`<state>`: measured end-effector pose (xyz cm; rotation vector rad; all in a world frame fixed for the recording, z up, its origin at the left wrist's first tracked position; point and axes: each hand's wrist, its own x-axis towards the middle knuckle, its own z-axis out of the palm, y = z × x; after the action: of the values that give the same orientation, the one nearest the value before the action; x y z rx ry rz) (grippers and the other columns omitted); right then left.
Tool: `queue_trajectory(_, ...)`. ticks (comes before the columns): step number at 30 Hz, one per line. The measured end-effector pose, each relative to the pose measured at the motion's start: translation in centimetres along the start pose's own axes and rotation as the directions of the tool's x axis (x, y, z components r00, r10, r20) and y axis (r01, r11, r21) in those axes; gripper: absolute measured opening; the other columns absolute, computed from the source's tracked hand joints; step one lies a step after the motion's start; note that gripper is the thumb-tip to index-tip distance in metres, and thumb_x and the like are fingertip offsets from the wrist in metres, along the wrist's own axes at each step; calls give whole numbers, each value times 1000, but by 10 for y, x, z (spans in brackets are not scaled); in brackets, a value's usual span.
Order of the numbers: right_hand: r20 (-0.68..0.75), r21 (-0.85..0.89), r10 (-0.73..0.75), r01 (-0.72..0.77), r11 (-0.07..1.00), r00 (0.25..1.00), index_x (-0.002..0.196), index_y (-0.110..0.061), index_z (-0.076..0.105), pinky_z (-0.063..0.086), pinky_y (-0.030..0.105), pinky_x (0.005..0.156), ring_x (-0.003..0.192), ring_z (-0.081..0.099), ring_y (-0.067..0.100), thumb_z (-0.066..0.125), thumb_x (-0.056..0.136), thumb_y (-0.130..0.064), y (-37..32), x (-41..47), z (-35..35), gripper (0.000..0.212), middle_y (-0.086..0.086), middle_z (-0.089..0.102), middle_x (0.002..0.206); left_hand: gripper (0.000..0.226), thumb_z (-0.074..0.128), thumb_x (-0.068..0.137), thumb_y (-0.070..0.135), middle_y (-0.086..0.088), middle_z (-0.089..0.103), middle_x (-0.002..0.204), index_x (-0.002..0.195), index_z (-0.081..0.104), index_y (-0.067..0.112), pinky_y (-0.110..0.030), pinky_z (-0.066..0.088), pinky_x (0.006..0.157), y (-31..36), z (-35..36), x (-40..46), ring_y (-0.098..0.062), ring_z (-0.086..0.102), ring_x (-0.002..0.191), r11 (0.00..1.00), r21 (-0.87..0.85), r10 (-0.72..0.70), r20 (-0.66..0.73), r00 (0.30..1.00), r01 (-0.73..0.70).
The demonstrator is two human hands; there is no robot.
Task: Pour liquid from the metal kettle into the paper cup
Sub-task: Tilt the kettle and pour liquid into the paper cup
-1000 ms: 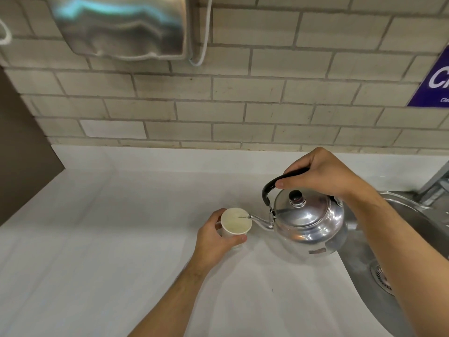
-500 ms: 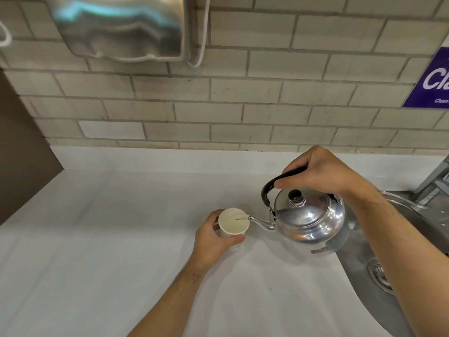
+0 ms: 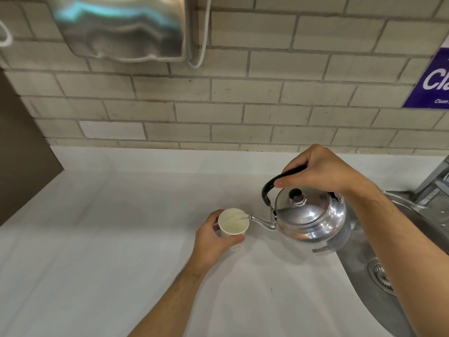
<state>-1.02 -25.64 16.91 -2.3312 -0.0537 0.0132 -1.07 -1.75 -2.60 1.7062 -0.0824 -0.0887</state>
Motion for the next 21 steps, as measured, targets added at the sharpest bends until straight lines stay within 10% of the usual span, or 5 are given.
queue_trajectory(21, -6, 46, -26, 26, 999, 1000, 72, -31, 88, 57, 24, 69, 69, 74, 3, 90, 53, -46, 8, 5, -2, 24, -7, 83, 71, 63, 93, 53, 21, 23, 71, 102, 106, 63, 39, -8, 50, 71, -1, -2, 2, 11, 63, 93, 1000, 17, -27, 12, 1000, 26)
